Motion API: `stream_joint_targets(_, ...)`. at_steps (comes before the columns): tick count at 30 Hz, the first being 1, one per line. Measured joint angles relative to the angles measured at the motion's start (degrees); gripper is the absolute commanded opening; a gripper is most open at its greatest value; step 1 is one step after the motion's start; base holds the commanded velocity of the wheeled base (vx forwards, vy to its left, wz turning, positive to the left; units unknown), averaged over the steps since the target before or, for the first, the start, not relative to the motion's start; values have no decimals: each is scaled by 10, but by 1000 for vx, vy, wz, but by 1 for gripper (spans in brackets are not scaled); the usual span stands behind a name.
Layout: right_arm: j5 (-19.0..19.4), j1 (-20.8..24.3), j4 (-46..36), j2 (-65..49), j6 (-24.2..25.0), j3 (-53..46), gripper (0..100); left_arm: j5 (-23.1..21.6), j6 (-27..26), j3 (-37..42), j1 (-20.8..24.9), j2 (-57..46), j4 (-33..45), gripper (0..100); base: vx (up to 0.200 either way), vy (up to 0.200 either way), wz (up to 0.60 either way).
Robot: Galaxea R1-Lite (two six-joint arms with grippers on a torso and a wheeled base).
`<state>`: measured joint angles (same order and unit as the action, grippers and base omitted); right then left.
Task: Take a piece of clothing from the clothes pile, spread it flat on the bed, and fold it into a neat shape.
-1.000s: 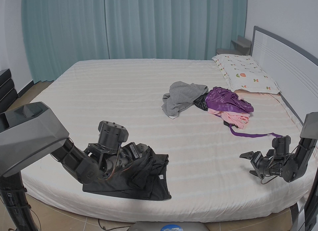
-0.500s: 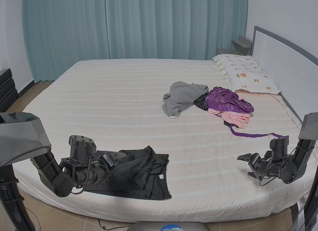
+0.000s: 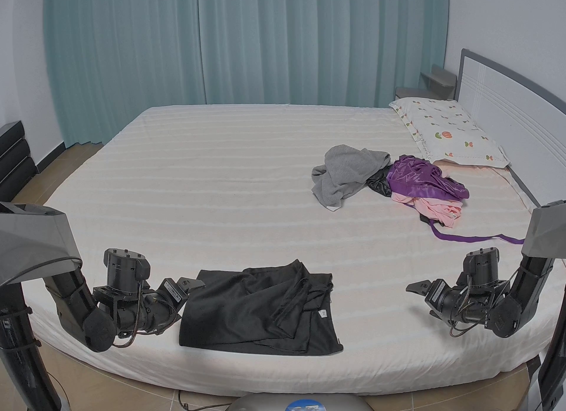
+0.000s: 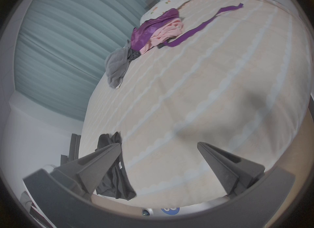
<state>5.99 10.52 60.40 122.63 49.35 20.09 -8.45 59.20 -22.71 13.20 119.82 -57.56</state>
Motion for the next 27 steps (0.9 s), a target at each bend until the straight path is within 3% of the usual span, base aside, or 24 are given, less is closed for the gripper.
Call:
stream_joint_targets(7, -54, 90, -20, -4, -3, 21, 100, -22, 0, 0, -19, 3, 0, 100, 0, 200, 0)
stream_joint_targets(15, -108, 178, -131, -4, -41, 96, 100, -27, -3, -2, -24, 15, -9, 100, 0, 150, 0)
stream_joint_targets(24, -166, 204, -195, 14, -149, 159, 100, -22, -6, 13, -23, 32, -76, 100, 0, 0, 0)
stream_joint_targets(27, -172, 204, -207, 29, -163, 173, 100, -21, -7, 16, -22, 37, -80, 100, 0, 0, 0)
